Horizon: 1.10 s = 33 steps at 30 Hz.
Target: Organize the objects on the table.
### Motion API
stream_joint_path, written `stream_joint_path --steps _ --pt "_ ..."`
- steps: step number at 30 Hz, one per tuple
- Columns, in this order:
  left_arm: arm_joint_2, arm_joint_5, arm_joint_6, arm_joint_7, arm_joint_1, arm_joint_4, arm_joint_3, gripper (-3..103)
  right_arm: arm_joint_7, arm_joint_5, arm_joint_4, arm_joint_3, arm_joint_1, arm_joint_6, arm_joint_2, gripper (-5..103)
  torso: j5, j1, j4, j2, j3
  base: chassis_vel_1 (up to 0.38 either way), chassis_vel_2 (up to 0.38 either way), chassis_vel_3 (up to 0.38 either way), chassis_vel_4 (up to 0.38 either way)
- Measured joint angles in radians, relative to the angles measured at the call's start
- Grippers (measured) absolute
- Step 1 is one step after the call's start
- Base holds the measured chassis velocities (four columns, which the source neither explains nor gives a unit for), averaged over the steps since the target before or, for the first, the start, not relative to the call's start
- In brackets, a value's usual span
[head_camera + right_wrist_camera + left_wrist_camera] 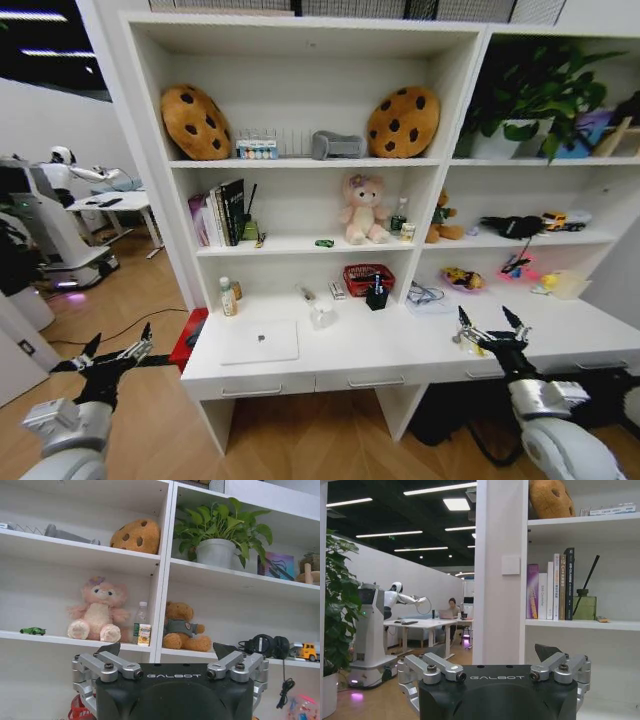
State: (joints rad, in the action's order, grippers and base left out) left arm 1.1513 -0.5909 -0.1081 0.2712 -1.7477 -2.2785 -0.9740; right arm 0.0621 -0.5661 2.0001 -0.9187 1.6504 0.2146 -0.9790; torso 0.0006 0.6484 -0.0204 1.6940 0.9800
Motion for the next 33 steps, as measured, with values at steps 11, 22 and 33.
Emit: stream_joint_path --steps 11,22,33 --pt "0.0 0.0 0.0 0.0 0.0 0.0 0.0 100 0.0 0.0 0.0 0.0 0.0 0.0 0.0 100 0.0003 0.0 0.0003 0.0 0.0 0.368 -0.362 -0.368 0.364" --pt "0.0 0.0 0.0 0.0 0.0 0.0 0.0 100 0.0 0.0 0.0 0.0 0.0 0.0 0.0 100 -0.0019 0.0 -0.0001 0.0 0.0 0.107 -0.131 -0.11 0.104" --pt "0.0 0.0 0.0 0.0 0.0 0.0 0.0 100 0.0 0.0 0.0 0.0 0.0 0.0 0.0 100 0.0 0.0 -0.0001 0.0 0.0 -0.02 0.013 0.033 -0.007"
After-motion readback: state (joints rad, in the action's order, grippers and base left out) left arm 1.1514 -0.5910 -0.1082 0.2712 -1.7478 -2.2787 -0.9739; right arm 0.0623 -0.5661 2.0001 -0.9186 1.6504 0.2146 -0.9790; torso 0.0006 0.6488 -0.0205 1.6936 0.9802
